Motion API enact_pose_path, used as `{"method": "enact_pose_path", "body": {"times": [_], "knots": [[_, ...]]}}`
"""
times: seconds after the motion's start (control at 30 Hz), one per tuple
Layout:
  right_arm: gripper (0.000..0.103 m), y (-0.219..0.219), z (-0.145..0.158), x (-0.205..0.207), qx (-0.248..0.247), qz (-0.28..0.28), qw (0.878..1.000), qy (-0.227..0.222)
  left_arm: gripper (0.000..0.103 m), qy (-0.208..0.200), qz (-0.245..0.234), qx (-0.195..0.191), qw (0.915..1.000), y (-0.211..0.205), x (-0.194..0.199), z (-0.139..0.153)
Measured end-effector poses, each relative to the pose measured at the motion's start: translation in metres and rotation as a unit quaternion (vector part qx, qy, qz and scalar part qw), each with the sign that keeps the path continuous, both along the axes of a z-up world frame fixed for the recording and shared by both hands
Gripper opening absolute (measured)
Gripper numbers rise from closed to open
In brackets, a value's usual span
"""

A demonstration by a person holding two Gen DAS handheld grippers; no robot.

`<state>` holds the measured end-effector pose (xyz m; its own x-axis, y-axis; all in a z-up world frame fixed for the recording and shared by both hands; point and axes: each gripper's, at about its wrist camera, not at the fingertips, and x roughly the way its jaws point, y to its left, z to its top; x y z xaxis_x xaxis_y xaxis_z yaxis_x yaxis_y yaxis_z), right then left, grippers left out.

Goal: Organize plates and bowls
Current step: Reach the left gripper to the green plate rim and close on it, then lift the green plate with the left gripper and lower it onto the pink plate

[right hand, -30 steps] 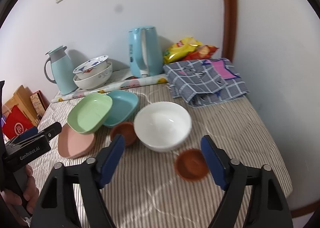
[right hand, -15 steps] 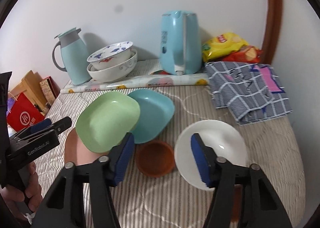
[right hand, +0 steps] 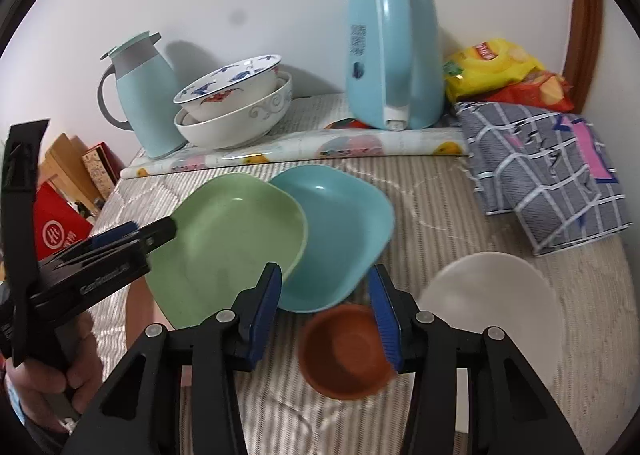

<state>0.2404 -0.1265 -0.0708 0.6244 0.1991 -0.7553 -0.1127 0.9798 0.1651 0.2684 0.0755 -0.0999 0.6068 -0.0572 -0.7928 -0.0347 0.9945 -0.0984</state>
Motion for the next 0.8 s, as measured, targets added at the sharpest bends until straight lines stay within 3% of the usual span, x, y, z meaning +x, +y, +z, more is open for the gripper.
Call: {"method": "enact_pose_path", "body": {"times": [0.23,0.43,0.8], "knots": [[0.045,0.015,-0.012,0.015,0.003,0.011,1.000,0.019,0.054,0.004,-0.007,-0.003,1.0000,0.003,0.012,-0.009],[0.045,0.023,-0.021,0.025,0.002,0.013,0.999,0.030,0.040,0.019,-0.001,-0.016,0.9997,0.012,0.017,-0.018],[0.044,0.031,-0.023,0.052,-0.025,0.019,0.999,0.023,0.040,0.045,0.001,-0.048,0.9978,0.024,0.007,-0.028]]}}
